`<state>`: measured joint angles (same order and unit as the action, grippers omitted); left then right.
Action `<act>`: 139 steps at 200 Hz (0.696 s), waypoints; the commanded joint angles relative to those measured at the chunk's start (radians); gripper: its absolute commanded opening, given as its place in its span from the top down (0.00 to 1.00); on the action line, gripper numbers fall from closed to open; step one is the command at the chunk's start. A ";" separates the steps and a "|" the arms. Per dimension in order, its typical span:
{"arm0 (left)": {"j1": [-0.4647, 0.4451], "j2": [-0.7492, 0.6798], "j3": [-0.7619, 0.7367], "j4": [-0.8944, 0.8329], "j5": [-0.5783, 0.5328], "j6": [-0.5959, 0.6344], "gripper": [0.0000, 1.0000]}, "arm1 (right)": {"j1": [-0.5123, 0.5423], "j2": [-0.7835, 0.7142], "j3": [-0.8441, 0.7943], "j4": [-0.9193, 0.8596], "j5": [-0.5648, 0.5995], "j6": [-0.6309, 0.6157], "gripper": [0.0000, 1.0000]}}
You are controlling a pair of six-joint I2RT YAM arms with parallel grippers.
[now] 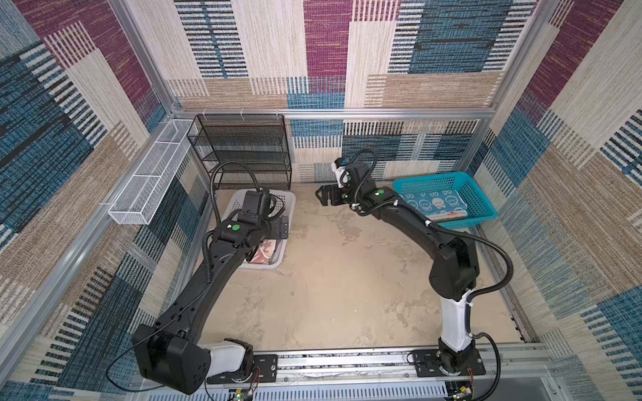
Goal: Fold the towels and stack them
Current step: 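Raise both grippers from the teal basket and move them over the white basket, then lower the left gripper into the white basket and grasp the lettered towels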
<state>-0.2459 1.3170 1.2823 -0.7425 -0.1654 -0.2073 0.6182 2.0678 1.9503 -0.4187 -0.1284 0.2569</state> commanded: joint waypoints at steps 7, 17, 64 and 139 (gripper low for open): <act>0.146 0.054 -0.033 -0.110 0.140 -0.071 0.01 | 0.086 0.104 0.155 -0.059 0.034 -0.036 0.01; 0.197 0.084 -0.045 -0.115 0.166 -0.084 0.01 | 0.116 0.134 0.193 -0.075 0.054 -0.049 0.01; 0.288 0.264 -0.039 -0.103 0.234 -0.116 0.01 | 0.170 0.102 0.104 -0.025 0.098 -0.063 0.01; 0.376 0.450 0.025 -0.148 0.228 -0.105 0.06 | 0.169 -0.064 -0.169 0.123 0.202 -0.043 0.01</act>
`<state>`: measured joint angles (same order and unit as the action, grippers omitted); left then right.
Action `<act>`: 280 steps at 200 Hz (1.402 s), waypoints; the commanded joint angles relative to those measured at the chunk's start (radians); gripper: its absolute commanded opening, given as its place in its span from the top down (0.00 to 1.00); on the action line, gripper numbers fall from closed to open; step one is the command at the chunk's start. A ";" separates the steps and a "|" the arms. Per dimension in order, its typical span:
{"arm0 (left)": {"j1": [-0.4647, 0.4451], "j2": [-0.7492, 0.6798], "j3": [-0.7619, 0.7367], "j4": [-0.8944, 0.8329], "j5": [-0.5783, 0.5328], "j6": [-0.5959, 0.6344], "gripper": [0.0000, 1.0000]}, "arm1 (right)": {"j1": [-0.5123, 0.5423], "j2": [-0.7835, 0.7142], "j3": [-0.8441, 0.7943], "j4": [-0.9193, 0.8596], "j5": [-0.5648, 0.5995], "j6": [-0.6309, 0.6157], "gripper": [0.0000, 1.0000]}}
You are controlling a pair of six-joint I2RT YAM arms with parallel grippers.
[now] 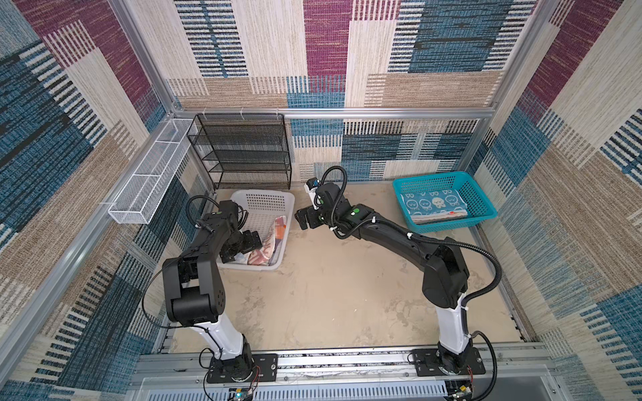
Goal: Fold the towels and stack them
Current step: 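Lower the left gripper into the white basket and grasp the lettered towels, then lift the towels out with the left gripper and drop them on the table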
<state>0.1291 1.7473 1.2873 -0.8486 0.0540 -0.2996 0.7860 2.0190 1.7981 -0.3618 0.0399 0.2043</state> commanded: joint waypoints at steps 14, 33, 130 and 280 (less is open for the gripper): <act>0.001 0.029 0.028 -0.041 0.009 -0.012 0.14 | -0.002 -0.019 -0.024 0.064 0.047 0.065 0.01; 0.001 0.034 0.033 -0.040 0.015 -0.013 0.26 | -0.019 -0.027 -0.026 0.046 0.009 0.093 0.01; -0.044 -0.045 0.173 -0.059 0.100 -0.031 1.00 | -0.025 -0.151 -0.186 0.131 0.001 0.017 0.01; -0.723 -0.114 0.850 -0.096 0.071 -0.093 1.00 | -0.129 -0.786 -0.434 -0.072 0.303 0.073 0.01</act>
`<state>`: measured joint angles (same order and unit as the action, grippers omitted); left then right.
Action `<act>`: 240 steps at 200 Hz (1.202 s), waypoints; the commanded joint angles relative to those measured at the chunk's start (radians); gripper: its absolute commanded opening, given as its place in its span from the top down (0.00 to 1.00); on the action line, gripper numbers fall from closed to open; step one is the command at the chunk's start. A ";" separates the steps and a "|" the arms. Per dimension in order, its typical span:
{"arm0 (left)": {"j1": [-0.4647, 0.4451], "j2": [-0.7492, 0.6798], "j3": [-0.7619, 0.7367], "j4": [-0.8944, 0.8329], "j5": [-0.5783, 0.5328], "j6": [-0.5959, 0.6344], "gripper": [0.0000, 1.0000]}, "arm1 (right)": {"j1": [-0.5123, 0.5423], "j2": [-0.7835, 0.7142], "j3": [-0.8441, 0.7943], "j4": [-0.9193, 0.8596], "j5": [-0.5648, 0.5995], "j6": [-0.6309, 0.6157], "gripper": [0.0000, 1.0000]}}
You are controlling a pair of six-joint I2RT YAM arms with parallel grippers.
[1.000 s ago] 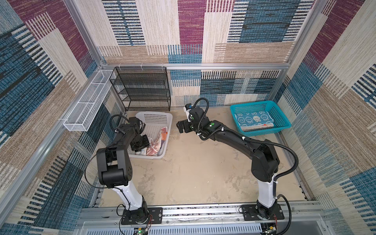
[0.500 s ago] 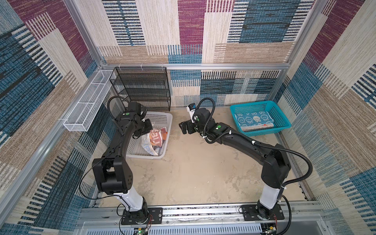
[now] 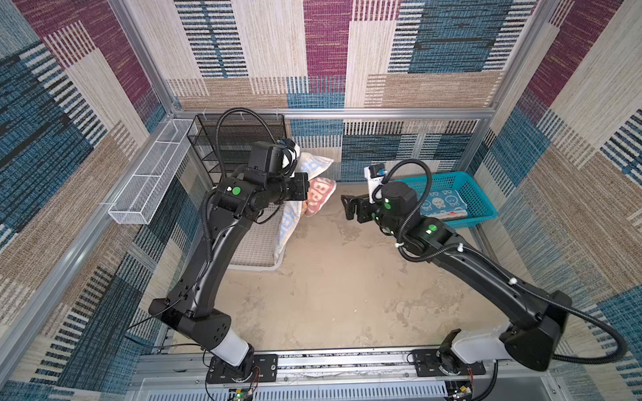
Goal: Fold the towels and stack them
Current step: 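Lift the towels out with the left gripper and drop them on the table, then move both grippers to the striped lettered towel on the table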
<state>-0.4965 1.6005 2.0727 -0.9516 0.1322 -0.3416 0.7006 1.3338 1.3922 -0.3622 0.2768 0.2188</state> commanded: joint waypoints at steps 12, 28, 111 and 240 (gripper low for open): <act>-0.147 0.055 0.088 0.022 0.007 -0.081 1.00 | -0.068 -0.168 -0.044 -0.095 0.079 0.067 0.01; -0.185 0.075 0.095 0.074 0.078 -0.144 1.00 | -0.084 -0.238 -0.062 -0.128 0.119 0.071 0.01; -0.215 0.144 -0.278 0.382 0.155 -0.265 0.93 | -0.277 -0.221 -0.252 -0.083 -0.066 0.075 0.01; -0.051 0.213 -0.612 0.488 0.195 -0.281 0.09 | -0.311 0.190 -0.468 0.201 -0.428 0.138 0.01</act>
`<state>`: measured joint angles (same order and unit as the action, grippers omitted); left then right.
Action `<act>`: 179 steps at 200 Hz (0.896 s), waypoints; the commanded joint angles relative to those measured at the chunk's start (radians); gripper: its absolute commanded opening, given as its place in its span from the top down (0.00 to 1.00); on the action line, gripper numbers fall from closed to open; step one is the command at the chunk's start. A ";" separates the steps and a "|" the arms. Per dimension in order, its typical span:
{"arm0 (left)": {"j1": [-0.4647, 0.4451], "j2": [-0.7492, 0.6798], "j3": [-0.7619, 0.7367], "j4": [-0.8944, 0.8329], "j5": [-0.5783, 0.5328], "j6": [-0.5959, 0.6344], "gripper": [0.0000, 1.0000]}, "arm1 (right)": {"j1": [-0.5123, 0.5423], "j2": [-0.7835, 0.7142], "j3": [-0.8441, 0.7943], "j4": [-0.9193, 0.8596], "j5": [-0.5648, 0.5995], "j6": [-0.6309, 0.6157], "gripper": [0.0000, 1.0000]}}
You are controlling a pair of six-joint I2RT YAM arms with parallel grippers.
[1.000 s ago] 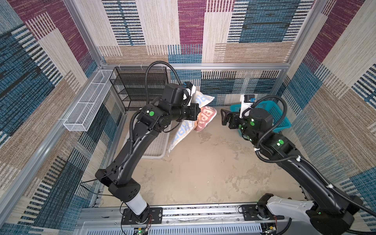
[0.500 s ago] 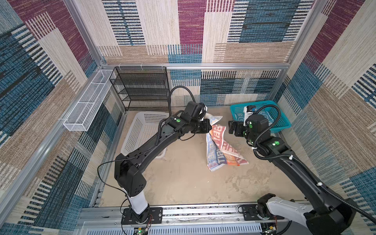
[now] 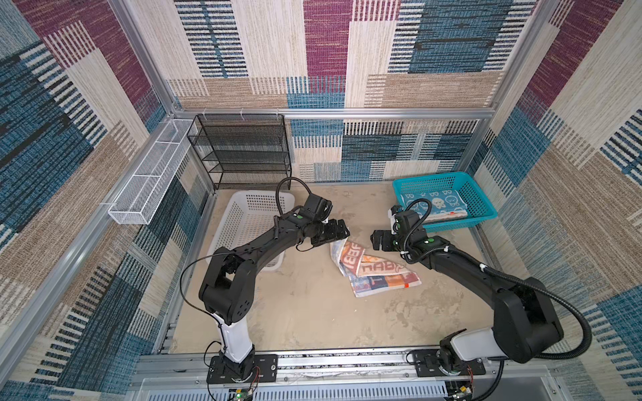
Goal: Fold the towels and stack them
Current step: 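Move both grippers to the striped lettered towel on the table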
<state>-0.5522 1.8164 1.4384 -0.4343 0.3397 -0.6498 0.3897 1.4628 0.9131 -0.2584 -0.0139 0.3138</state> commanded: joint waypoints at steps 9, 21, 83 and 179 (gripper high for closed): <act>0.009 -0.003 0.015 -0.022 -0.006 0.021 0.08 | 0.001 0.096 0.021 0.108 -0.177 0.054 0.04; 0.016 -0.009 -0.001 -0.012 -0.002 0.016 0.08 | 0.001 0.136 0.032 0.129 -0.231 0.071 0.07; 0.062 -0.084 -0.102 -0.002 0.009 0.029 0.06 | 0.001 0.237 0.045 0.157 -0.364 0.150 0.21; 0.071 -0.097 -0.103 0.012 0.052 0.025 0.06 | 0.006 0.201 0.150 0.032 -0.213 0.103 0.95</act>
<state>-0.4839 1.7275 1.3277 -0.4435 0.3695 -0.6281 0.3908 1.7256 1.0187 -0.1585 -0.3374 0.4656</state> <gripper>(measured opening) 0.943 0.071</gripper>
